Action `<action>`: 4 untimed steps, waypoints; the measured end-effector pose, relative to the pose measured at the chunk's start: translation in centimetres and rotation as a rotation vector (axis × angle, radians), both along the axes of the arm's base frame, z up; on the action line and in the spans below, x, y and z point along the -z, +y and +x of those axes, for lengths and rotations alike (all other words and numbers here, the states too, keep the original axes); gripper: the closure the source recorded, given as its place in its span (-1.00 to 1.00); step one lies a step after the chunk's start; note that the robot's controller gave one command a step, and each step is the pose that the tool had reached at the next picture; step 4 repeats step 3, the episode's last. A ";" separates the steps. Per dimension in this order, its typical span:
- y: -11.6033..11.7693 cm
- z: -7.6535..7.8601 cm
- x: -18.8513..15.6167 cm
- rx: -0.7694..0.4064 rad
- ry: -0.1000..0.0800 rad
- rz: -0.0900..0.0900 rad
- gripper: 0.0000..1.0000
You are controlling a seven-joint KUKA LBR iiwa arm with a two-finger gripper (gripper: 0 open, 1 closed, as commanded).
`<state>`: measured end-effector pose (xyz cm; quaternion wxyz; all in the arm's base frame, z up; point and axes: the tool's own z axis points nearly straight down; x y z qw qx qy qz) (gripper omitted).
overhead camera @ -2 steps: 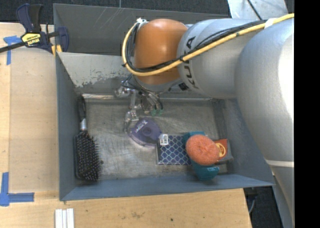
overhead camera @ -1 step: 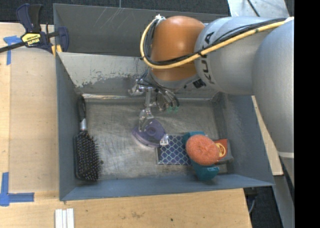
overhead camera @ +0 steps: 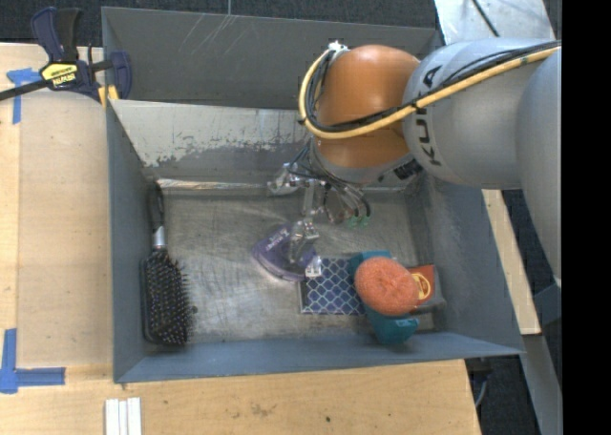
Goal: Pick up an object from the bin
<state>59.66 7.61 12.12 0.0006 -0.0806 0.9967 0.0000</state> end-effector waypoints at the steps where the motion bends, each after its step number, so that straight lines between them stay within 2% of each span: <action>1: -0.2 1.3 3.5 -0.029 -0.004 0.002 -1.00; 2: -0.3 1.2 3.3 -0.030 0.006 -0.001 1.00; 4: -0.3 1.2 3.3 -0.030 0.006 -0.001 1.00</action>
Offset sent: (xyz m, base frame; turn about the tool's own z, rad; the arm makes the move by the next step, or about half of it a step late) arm -0.0082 -0.0162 -0.0512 -0.0875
